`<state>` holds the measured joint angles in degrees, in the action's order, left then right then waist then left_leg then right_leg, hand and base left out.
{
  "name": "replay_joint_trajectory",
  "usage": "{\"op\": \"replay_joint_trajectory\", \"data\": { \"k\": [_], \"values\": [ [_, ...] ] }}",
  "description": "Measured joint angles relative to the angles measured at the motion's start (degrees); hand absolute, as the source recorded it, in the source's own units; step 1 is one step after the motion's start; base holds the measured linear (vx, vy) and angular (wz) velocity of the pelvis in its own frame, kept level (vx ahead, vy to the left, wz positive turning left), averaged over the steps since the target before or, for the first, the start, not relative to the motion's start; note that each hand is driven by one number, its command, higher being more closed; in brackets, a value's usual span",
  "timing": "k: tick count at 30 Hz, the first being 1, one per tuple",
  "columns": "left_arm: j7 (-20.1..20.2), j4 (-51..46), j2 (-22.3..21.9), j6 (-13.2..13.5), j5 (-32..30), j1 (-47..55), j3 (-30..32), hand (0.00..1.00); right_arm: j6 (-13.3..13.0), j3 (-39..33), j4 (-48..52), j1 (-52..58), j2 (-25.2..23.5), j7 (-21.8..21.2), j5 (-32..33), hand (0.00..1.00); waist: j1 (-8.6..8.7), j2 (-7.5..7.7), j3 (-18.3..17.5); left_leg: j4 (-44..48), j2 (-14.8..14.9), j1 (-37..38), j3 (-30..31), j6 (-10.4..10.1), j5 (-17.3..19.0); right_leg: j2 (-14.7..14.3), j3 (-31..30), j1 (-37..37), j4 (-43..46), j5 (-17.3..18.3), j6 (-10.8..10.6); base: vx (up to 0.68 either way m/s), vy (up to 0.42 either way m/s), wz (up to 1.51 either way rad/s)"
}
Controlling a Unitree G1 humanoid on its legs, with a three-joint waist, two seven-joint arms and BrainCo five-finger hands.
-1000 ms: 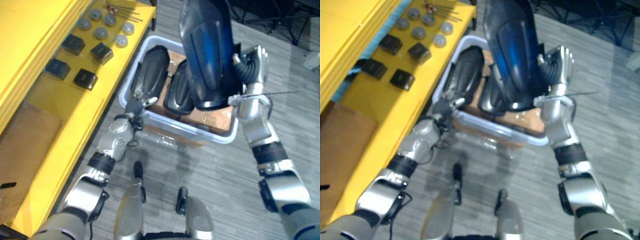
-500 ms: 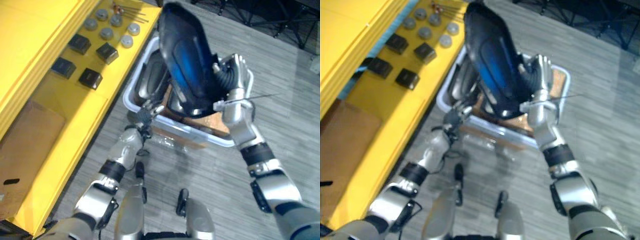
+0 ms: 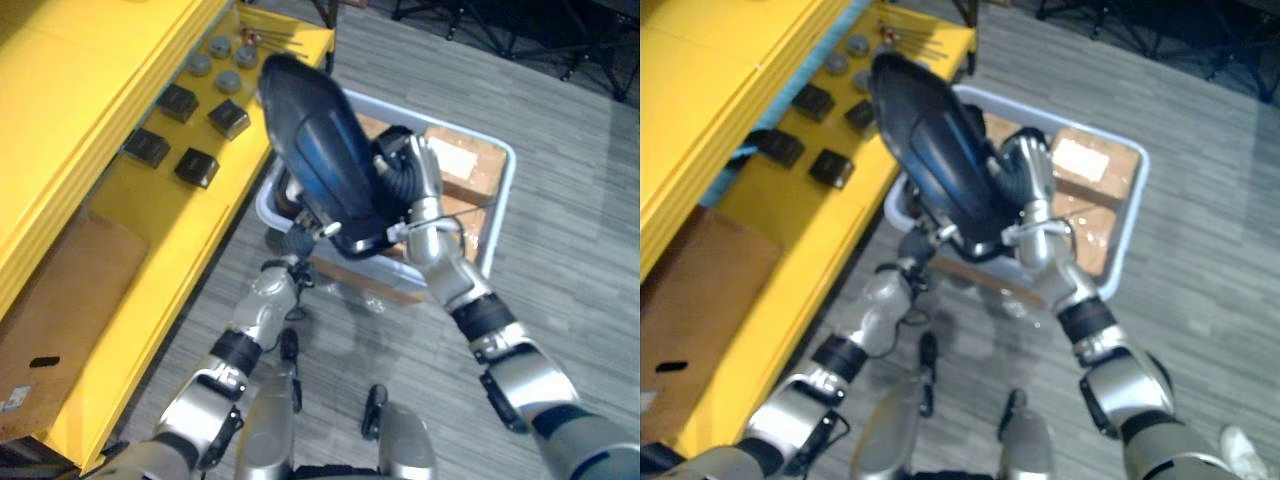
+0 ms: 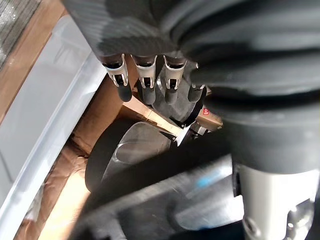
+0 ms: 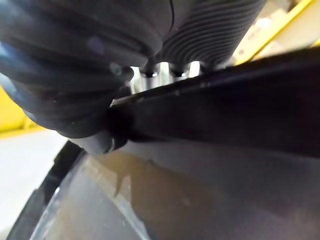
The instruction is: Walk over and take plastic housings, then place them on the shelf
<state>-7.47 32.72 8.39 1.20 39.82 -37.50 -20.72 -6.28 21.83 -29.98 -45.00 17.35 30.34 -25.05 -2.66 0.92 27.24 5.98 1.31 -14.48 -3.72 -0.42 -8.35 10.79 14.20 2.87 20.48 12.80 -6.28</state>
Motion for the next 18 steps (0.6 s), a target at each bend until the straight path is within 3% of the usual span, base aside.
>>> {"op": "replay_joint_trajectory", "data": {
  "k": [11,12,18],
  "values": [
    [-2.6,-3.1,0.0,2.5,0.3,3.8,-0.1,0.0,-1.5,2.1,0.0,4.0,-1.3,0.1,-1.1,1.0,0.09,-0.16,0.1,0.0,-0.1,0.0,0.1,0.0,0.0,0.0,0.0,0.0,0.0,0.3,0.4,0.0,-0.002,0.0],
    [-2.6,-4.0,0.0,2.6,0.4,4.5,0.0,1.0,-1.9,2.4,0.0,4.3,-1.3,0.8,-1.1,1.0,0.06,-0.19,0.1,0.0,-0.1,0.0,0.2,0.0,0.0,0.0,0.0,0.0,0.0,0.4,0.4,0.0,0.0,0.0],
    [-2.5,-5.5,-0.5,3.3,3.2,6.2,0.5,1.0,-2.3,3.3,0.0,5.9,-1.7,3.1,-0.8,1.0,-0.13,-1.18,0.7,0.3,-0.1,-0.3,0.5,0.0,0.0,0.0,0.2,0.1,-0.1,0.6,0.4,-0.01,-0.001,0.02]
  ]
}}
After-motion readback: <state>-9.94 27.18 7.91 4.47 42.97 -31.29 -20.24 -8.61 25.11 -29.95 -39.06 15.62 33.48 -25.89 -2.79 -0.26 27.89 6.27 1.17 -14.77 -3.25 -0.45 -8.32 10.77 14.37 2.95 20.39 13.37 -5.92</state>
